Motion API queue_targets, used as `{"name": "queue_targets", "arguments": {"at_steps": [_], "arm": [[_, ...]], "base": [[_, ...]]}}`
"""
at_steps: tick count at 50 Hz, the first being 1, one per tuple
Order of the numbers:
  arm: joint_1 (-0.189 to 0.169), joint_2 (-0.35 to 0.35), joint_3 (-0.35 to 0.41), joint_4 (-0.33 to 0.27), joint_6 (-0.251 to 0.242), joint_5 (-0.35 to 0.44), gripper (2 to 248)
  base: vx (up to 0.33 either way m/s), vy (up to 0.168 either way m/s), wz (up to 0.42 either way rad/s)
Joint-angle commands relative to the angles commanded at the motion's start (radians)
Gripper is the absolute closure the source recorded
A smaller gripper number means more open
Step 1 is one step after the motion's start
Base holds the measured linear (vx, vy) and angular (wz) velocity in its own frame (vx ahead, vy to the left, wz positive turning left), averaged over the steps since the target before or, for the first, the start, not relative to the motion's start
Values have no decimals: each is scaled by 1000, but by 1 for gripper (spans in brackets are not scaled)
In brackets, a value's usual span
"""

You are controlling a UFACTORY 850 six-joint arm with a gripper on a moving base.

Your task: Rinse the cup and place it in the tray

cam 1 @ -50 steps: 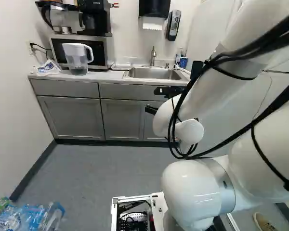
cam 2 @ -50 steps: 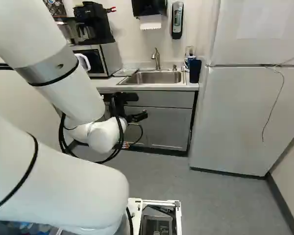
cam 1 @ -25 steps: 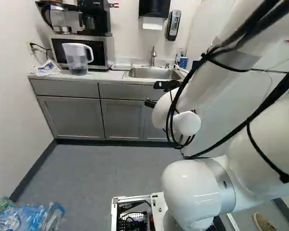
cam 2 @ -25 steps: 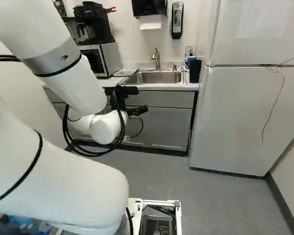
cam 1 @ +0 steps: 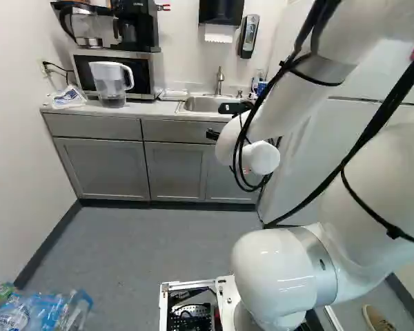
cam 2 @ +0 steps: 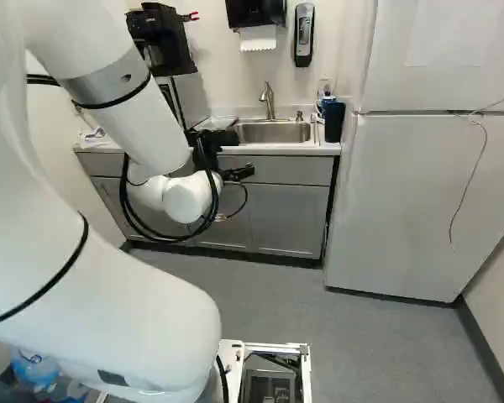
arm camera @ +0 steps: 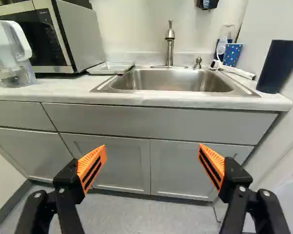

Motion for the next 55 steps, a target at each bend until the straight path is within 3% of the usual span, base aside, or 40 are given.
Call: {"name": "queue_targets", "arguments": {"at_steps": [55], "arm": [[0,-49,-179,0,0,-141,3]], "base": [[0,0,0]]}}
